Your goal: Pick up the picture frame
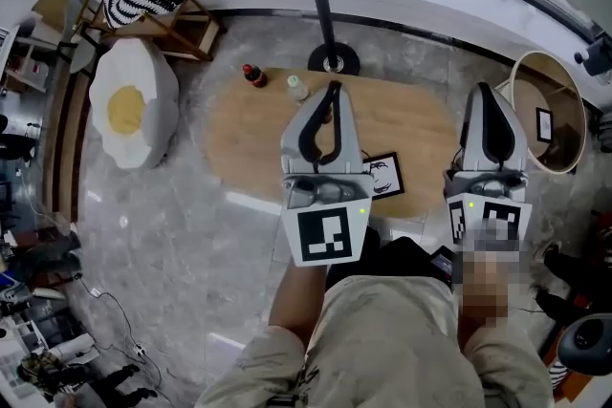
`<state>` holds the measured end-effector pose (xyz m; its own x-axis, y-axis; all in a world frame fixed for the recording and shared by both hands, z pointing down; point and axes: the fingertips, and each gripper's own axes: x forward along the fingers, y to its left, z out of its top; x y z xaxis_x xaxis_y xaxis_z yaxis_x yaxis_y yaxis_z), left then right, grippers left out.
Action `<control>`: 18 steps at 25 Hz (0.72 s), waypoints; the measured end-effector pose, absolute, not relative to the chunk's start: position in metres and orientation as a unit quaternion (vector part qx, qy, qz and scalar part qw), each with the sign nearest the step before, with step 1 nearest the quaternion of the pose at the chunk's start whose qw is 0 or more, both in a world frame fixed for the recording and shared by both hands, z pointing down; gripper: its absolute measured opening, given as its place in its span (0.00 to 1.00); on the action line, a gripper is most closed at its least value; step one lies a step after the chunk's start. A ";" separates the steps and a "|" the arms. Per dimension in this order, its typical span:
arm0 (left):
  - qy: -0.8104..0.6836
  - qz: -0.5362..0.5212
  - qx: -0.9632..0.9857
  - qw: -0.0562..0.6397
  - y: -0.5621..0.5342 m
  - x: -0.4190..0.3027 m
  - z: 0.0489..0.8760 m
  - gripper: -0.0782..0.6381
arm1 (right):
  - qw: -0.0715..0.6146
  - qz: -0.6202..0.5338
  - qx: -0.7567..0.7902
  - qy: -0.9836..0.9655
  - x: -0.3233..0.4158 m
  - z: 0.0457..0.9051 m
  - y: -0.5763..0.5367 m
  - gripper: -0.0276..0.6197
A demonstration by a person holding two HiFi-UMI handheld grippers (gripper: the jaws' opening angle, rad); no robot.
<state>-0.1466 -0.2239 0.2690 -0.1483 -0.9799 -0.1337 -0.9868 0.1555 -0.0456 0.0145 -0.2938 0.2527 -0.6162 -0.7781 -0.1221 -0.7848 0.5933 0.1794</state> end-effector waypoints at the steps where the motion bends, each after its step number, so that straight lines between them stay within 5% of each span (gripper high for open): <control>1: 0.758 0.028 -0.648 0.063 -0.227 -0.148 0.271 0.12 | 0.013 0.105 -0.437 0.893 0.013 0.256 -0.297 0.05; 18: 0.789 -0.030 -0.614 0.006 -0.267 -0.154 0.341 0.12 | -0.021 0.033 -0.413 0.910 0.013 0.332 -0.362 0.05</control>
